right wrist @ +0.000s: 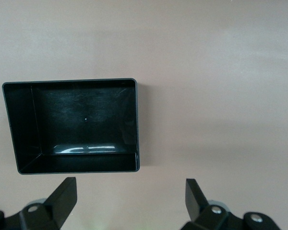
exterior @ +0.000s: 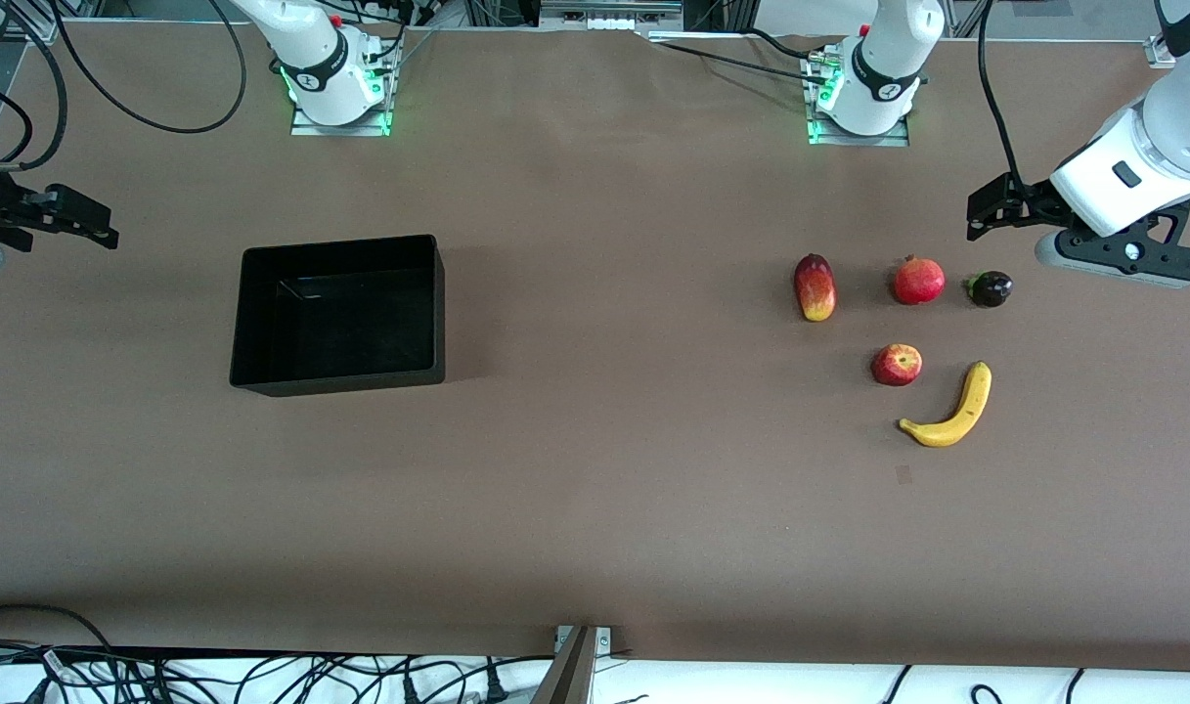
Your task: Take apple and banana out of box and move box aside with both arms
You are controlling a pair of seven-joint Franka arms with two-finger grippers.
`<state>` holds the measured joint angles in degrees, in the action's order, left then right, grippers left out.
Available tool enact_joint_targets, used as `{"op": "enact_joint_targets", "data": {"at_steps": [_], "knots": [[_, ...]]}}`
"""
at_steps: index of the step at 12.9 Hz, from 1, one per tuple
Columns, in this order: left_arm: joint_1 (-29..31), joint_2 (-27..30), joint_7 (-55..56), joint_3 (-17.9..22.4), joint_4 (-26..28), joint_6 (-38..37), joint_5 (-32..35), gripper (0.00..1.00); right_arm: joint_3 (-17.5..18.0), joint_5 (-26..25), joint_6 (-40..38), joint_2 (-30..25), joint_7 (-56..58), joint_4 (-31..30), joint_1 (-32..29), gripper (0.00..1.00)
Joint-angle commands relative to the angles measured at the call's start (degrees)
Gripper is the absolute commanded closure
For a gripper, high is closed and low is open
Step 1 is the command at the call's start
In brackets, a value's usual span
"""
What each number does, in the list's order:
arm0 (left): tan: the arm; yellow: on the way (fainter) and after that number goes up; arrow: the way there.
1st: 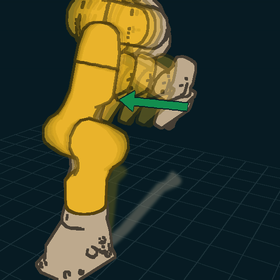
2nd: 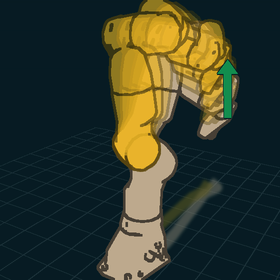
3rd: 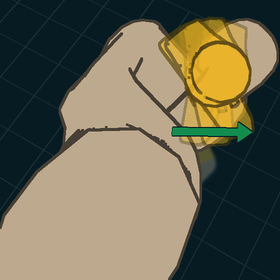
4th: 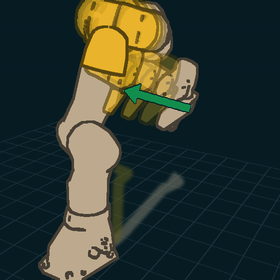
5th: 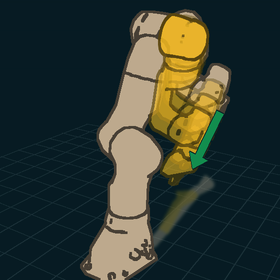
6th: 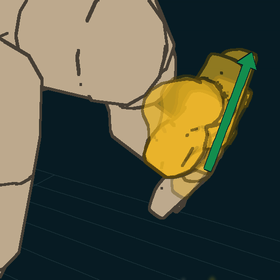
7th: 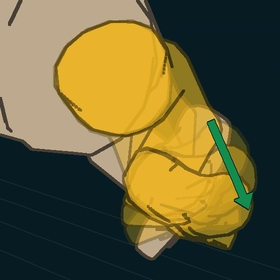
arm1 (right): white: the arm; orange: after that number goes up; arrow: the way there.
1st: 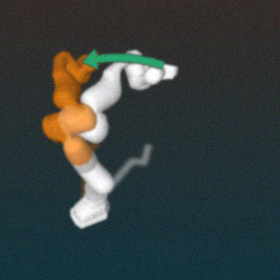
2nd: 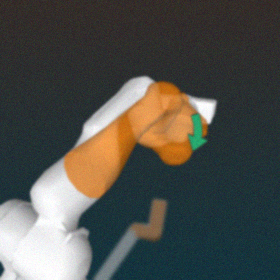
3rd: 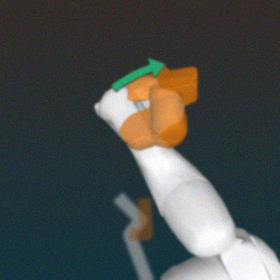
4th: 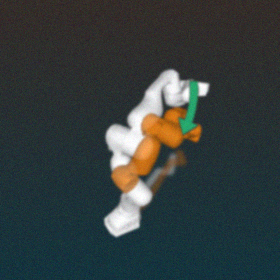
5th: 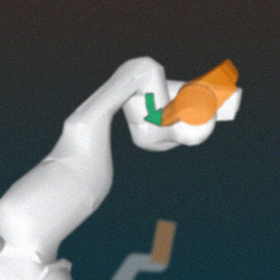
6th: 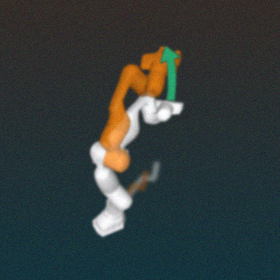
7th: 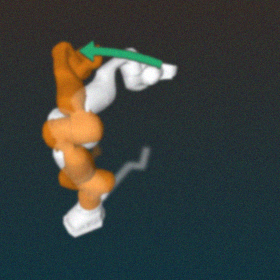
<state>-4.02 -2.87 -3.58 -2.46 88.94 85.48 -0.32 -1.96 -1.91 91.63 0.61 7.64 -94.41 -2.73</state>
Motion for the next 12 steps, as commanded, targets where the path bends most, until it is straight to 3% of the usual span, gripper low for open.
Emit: {"op": "enact_joint_targets", "data": {"at_steps": [1, 12], "knots": [[0.5, -0.4, 0.3, -0.3, -1.5, -1.3, -0.8, 0.0, -0.8, 0.9, 0.7, -1.0, -0.1, -1.2, -1.1, 0.0], [0.5, -0.6, 0.5, -0.3, -1.5, -1.0, -0.9, 0.0, -0.9, 2.0, -1.9, -0.8, -1.1, 0.6, -0.8, 0.0]]}}
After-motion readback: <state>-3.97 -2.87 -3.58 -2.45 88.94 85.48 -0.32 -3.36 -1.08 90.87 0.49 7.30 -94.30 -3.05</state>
